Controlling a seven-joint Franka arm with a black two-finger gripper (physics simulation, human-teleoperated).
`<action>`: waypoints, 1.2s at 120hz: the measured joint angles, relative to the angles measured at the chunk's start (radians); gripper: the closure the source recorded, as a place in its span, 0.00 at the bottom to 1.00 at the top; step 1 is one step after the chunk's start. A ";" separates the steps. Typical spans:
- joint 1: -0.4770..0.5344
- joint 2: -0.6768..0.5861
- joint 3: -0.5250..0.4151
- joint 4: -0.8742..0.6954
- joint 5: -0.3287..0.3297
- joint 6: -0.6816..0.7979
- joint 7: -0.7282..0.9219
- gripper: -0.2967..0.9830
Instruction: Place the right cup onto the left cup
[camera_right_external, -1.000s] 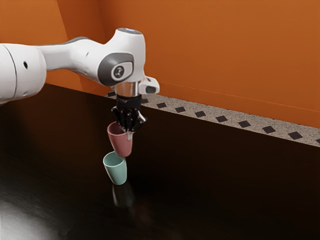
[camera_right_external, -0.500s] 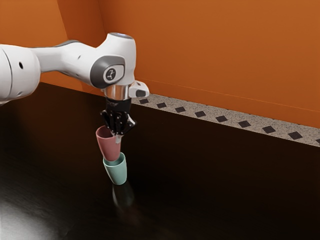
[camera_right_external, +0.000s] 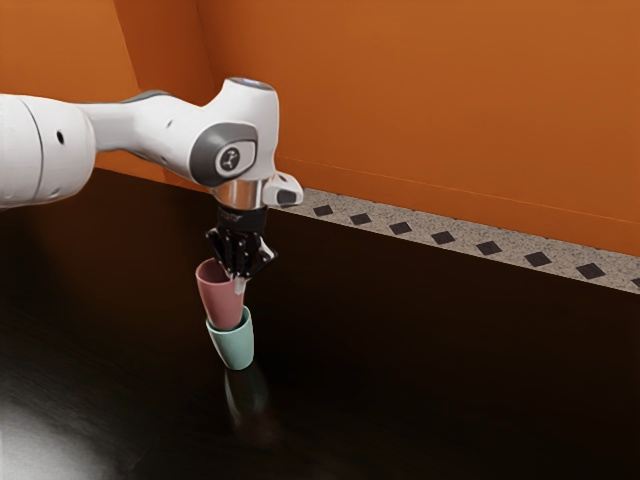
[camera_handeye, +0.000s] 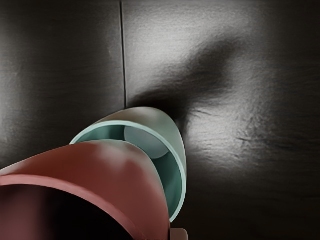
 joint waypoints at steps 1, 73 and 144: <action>0.000 0.001 0.000 0.000 0.000 0.001 0.000 0.84; -0.002 0.013 -0.001 0.004 -0.019 0.011 -0.001 0.56; -0.058 -0.142 0.008 0.009 -0.019 -0.048 0.009 0.30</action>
